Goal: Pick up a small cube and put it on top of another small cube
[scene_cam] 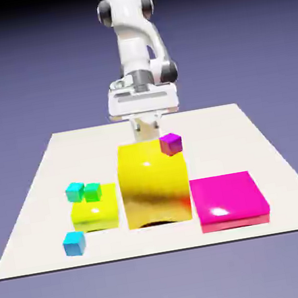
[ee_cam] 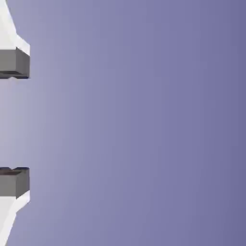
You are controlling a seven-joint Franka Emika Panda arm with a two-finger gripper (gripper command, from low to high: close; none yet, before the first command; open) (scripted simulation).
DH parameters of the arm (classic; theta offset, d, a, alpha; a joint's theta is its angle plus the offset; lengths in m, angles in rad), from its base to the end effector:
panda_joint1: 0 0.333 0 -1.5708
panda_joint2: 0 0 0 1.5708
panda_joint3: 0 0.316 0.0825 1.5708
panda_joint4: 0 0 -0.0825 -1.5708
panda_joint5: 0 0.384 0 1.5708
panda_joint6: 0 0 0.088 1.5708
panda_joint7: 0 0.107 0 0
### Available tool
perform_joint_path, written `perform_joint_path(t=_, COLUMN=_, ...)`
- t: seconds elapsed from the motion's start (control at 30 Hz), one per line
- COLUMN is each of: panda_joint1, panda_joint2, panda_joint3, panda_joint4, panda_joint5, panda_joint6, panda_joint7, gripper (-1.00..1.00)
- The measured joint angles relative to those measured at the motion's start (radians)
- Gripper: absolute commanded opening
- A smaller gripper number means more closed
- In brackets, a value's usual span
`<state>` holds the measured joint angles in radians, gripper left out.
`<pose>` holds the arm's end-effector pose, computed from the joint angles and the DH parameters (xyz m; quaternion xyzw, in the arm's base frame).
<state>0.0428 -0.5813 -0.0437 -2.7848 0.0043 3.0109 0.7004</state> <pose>0.3921 -0.0012 0.4712 -0.8626 0.3190 -0.3641 0.1472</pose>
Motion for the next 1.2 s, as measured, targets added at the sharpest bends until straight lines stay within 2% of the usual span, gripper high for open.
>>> perform_joint_path(t=1.2, panda_joint1=0.919, panda_joint2=-0.338, panda_joint3=-1.305, panda_joint4=0.752, panda_joint5=0.128, panda_joint6=-0.778, panda_joint7=-1.214, gripper=0.00)
